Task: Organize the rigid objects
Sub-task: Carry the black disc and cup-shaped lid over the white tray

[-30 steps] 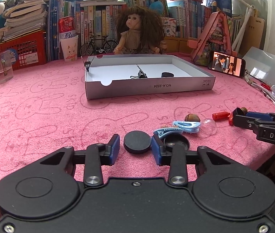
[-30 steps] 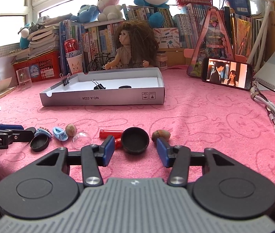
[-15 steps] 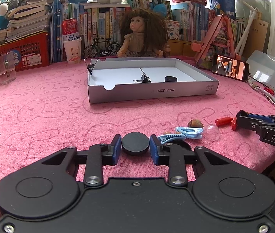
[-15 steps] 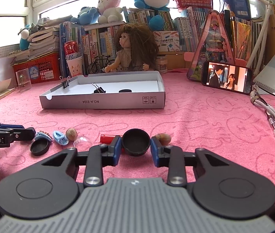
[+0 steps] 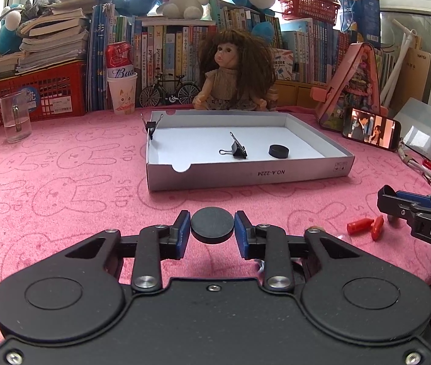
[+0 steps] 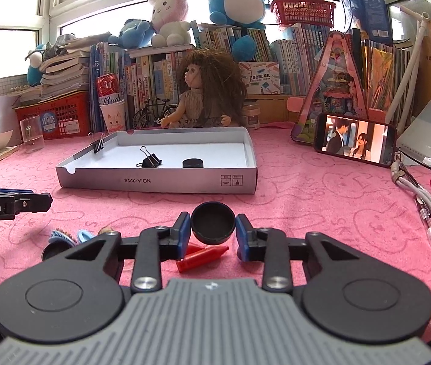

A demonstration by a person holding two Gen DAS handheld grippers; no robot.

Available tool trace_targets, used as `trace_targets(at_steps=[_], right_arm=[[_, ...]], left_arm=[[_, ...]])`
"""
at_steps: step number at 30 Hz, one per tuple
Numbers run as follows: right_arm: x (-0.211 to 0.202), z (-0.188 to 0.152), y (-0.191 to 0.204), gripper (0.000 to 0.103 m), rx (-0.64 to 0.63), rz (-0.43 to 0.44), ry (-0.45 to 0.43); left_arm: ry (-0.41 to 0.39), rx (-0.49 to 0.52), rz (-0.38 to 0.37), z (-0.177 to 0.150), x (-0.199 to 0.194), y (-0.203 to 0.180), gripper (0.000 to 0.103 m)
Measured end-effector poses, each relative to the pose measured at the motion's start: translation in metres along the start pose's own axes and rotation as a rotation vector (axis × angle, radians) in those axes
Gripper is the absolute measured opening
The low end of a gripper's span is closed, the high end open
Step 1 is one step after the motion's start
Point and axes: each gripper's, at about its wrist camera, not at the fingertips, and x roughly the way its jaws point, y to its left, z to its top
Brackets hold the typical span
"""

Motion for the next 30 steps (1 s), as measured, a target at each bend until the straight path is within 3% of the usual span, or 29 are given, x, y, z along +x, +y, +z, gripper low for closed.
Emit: trace_targets(at_steps=[21, 30], right_arm=[[0.047, 0.05, -0.011, 0.037, 0.037, -0.029, 0.025], [0.087, 0.07, -0.013, 0.037, 0.049, -0.011, 0.06]], left_arm=[[-0.033, -0.053, -0.005, 0.051, 0.035, 0.003, 0.029], [-0.022, -0.091, -0.009, 0.081, 0.074, 0.008, 0.029]])
